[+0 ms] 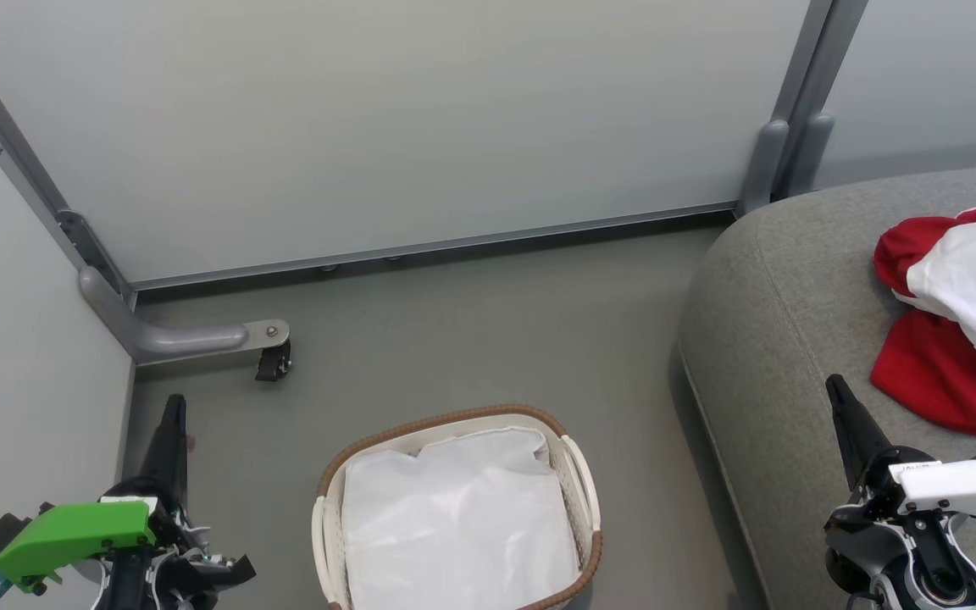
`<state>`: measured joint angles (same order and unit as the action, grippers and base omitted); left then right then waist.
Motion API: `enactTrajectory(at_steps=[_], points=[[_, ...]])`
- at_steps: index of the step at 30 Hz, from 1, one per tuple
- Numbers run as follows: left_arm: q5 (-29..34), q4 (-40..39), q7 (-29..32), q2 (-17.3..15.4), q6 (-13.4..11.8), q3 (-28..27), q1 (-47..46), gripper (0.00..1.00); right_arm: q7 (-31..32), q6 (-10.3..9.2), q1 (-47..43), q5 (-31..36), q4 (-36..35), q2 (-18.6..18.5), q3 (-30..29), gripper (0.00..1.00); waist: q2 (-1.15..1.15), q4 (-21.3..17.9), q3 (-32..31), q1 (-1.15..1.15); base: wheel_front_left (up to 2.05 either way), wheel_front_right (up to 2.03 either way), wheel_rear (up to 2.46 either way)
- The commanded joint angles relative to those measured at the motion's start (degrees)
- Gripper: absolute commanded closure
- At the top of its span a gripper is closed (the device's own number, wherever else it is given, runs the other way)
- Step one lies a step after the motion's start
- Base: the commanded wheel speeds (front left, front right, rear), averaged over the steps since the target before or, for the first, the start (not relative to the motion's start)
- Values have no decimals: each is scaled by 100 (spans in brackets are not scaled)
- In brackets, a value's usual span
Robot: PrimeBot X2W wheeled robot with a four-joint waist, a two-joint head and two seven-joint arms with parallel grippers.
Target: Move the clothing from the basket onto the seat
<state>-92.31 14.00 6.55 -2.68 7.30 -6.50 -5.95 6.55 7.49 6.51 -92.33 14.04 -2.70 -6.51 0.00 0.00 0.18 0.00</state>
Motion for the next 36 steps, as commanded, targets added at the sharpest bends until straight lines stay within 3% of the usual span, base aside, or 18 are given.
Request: enactTrajectory(at_steps=[1, 36], points=[[-19, -9, 19, -38, 36, -14, -55, 100, 18, 0, -61, -17, -17, -34, -12, 100, 0, 0, 0, 0, 0, 0, 0], [-19, -9, 18, -38, 36, -13, -55, 100, 17, 0, -61, -18, -17, -34, -11, 100, 0, 0, 0, 0, 0, 0, 0]])
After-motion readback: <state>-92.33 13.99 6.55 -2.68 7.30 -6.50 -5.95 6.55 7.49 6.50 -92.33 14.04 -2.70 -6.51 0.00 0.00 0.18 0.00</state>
